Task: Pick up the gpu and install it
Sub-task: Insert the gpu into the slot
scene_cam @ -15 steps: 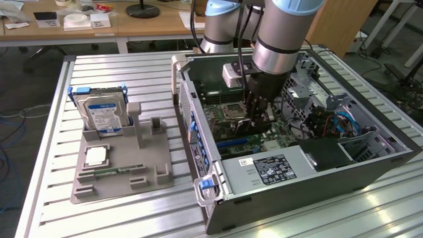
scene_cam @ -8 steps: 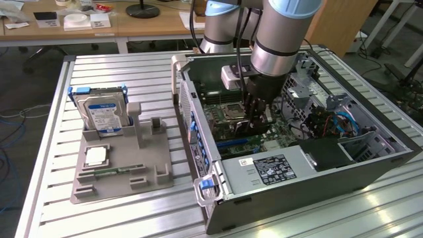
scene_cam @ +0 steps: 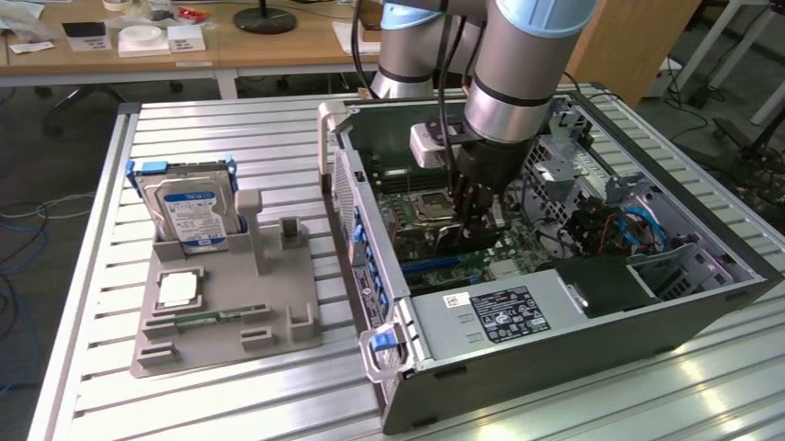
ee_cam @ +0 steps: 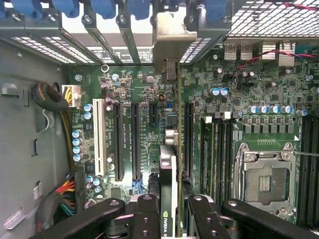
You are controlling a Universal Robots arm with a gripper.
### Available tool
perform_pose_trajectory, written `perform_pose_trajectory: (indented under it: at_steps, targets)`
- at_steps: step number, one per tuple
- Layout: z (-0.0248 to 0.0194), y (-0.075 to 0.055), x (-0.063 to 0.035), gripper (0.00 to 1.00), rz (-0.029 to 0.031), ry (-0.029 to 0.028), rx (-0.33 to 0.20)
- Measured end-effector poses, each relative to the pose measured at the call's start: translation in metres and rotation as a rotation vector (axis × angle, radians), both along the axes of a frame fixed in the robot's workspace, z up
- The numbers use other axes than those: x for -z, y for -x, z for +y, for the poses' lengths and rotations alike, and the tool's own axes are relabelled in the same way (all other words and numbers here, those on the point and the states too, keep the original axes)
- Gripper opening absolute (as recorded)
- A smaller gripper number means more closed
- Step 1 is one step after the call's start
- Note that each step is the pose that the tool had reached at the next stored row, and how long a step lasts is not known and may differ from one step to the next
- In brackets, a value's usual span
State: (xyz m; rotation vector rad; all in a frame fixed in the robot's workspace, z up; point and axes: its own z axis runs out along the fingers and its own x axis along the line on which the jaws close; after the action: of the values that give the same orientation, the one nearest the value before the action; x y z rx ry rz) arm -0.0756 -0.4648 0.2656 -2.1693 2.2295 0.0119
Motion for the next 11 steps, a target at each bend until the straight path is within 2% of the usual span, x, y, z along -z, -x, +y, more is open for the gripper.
perform_pose_trajectory:
  at_steps: [11]
  targets:
    - [0.0000,0.0022,0.0033,0.26,0.0000,0.0000,0.000]
